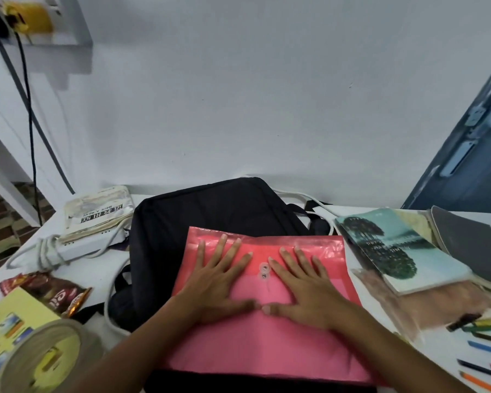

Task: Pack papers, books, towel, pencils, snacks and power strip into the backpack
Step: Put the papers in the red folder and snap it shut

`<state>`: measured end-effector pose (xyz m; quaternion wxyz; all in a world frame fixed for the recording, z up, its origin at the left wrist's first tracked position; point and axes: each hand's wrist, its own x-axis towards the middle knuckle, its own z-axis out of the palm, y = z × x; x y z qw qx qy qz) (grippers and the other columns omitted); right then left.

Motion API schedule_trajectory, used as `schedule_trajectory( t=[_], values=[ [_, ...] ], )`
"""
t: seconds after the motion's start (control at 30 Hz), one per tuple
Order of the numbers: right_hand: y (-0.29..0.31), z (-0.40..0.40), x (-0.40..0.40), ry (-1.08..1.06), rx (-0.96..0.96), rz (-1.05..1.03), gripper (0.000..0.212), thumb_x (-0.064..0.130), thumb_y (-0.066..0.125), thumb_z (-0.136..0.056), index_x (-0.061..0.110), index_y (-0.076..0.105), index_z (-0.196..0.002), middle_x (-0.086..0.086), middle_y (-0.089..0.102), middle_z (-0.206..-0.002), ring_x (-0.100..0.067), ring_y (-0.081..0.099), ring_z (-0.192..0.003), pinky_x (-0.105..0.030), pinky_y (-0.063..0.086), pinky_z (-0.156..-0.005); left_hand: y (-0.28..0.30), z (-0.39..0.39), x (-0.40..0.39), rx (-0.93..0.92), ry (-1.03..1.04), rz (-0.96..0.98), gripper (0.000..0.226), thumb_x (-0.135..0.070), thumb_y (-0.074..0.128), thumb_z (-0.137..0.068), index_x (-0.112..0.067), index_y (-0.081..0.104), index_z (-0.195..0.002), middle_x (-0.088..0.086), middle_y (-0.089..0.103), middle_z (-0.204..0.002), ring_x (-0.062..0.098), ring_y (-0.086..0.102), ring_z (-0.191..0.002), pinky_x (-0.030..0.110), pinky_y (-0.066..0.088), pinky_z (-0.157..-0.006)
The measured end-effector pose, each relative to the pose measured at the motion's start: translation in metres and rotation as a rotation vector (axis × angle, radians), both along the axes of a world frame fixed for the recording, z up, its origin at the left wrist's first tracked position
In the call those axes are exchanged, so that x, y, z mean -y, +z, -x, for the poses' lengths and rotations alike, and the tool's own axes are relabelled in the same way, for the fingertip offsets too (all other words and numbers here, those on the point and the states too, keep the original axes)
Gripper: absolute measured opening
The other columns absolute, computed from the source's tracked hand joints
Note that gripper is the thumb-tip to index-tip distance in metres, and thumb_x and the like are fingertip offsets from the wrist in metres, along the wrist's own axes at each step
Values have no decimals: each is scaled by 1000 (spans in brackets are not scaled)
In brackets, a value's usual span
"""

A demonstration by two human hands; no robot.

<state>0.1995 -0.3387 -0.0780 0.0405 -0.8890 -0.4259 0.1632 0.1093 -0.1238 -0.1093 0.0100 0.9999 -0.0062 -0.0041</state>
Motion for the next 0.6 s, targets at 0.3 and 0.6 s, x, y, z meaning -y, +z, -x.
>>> schedule_trajectory(
  t=[0.3,0.6],
  values=[
    [43,-55,-17,-230,16,-116,83,49,72,-73,31,35,-145,0,46,-144,-24,40,-133,-40,29,-110,9,1,-11,19,-154,66,101,-90,36,-70,-37,7,-152,4,-17,-158,28,-30,-141,63,-17,-110],
    [91,-80,33,-401,-710,9,15,10,78,-74,15,74,-88,-12,73,-94,-29,69,-87,-42,57,-82,42,0,0,408,-132,39,87,-78,44,-77,-16,49,-138,19,30,-153,42,16,-143,75,14,-104]
  ],
)
